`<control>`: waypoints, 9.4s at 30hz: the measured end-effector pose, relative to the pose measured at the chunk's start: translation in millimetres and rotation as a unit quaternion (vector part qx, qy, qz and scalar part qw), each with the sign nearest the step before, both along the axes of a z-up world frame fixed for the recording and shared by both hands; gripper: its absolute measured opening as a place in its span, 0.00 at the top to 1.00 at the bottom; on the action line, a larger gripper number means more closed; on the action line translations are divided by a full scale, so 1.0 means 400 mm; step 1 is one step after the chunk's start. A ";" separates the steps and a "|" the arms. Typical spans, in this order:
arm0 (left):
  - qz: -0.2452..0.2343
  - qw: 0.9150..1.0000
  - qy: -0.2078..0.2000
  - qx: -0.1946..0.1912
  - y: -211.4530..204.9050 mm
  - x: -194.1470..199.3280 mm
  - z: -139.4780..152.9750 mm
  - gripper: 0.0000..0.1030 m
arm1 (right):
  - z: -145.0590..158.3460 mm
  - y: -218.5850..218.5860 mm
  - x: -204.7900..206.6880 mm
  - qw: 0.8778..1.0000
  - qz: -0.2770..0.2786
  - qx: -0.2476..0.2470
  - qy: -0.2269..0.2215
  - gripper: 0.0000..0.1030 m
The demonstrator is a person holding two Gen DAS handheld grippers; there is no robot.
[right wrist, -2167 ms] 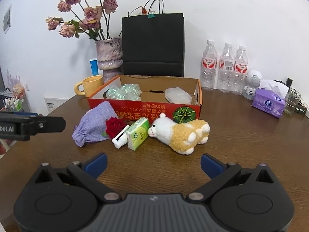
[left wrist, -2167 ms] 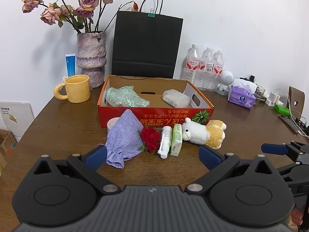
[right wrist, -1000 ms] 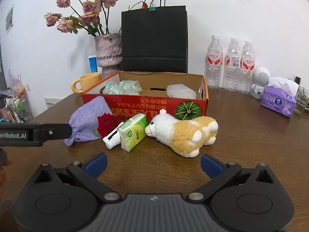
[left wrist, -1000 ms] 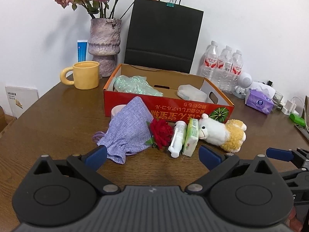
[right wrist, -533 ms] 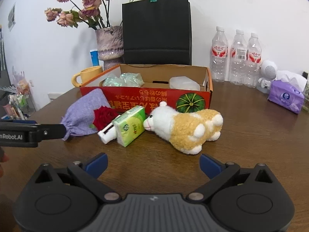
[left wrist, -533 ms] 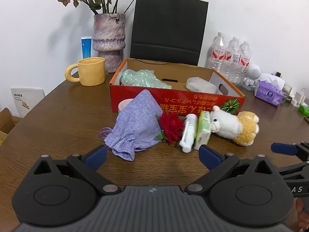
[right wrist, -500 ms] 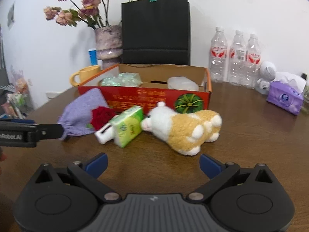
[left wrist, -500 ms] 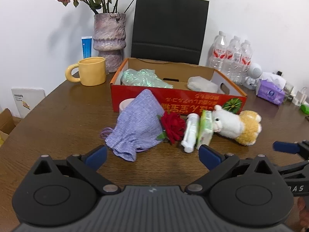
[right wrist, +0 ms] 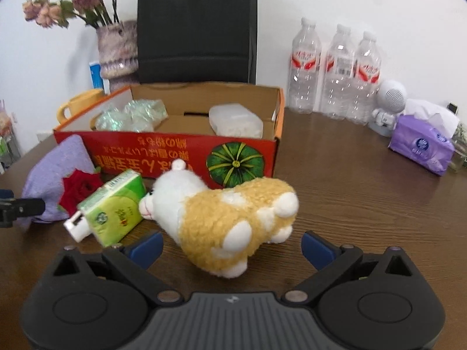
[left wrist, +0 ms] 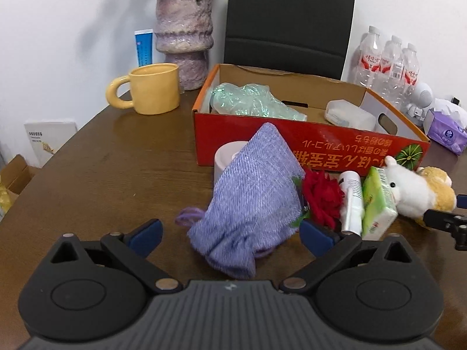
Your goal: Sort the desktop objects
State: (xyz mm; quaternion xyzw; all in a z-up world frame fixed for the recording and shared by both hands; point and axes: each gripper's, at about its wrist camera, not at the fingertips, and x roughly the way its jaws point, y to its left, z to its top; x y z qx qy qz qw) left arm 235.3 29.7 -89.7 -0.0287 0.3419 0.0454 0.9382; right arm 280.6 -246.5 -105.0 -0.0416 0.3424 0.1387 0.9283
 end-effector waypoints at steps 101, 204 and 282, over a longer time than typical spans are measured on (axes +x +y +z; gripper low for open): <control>-0.072 0.983 -0.167 -0.036 -0.009 -0.362 0.265 0.82 | 0.236 0.024 -0.431 0.987 0.019 0.058 -0.147 0.61; -0.048 0.997 -0.065 -0.021 -0.018 0.309 0.220 0.00 | 0.169 0.170 0.296 0.999 0.008 0.041 0.009 0.07; -0.029 0.991 -0.103 -0.082 -0.049 -0.386 0.202 0.00 | 0.217 0.087 -0.431 0.996 0.009 0.064 -0.058 0.00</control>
